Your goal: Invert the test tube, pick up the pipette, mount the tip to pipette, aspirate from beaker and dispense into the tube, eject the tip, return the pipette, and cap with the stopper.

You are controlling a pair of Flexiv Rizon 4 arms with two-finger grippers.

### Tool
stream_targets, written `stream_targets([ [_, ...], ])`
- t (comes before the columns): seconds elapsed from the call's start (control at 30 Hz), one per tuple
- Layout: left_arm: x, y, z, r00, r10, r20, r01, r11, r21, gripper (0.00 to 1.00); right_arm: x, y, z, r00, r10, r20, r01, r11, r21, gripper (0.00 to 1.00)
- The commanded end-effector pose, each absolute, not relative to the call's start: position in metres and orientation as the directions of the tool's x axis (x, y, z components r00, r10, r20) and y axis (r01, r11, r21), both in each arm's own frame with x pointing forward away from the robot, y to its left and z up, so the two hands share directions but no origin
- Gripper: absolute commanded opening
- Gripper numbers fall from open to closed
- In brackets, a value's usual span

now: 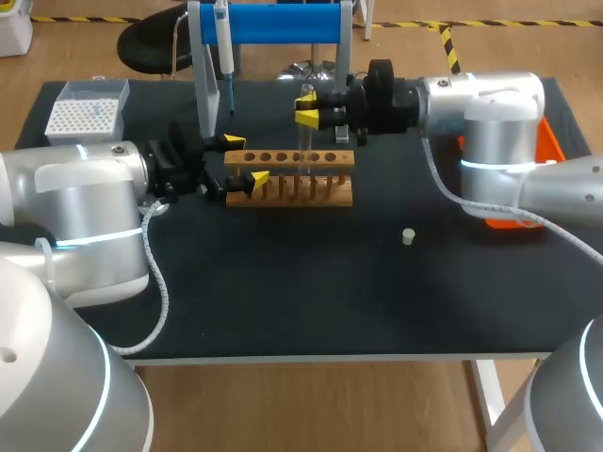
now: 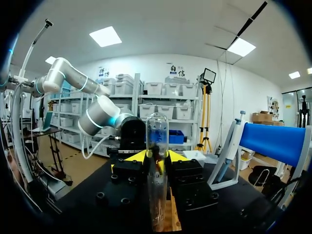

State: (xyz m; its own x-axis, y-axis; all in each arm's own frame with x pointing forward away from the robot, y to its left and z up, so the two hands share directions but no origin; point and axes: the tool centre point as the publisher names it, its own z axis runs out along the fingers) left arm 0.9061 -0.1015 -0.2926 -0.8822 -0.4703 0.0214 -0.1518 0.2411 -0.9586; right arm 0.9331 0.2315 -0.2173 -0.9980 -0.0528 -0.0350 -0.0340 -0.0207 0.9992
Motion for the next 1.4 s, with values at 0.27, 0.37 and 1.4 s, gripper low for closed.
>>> stream_targets([
  [0.27, 0.906, -0.102, -0.293, -0.881, -0.473, 0.020, -0.151, 0.241, -0.959, 1.00, 0.902, 0.208, -0.200, -1.000, -0.024, -0.019, -0.018, -0.054, 0.998, 0.00],
  [0.37, 0.906, -0.102, -0.293, -0.881, -0.473, 0.020, -0.151, 0.241, -0.959, 1.00, 0.902, 0.208, -0.200, -1.000, -0.024, -0.019, -0.018, -0.054, 0.998, 0.00],
  [1.4, 0.906, -0.102, -0.293, -0.881, -0.473, 0.020, -0.151, 0.241, -0.959, 1.00, 0.894, 0.197, -0.188, -0.626, 0.056, 0.778, 0.779, 0.005, 0.627, 0.00],
])
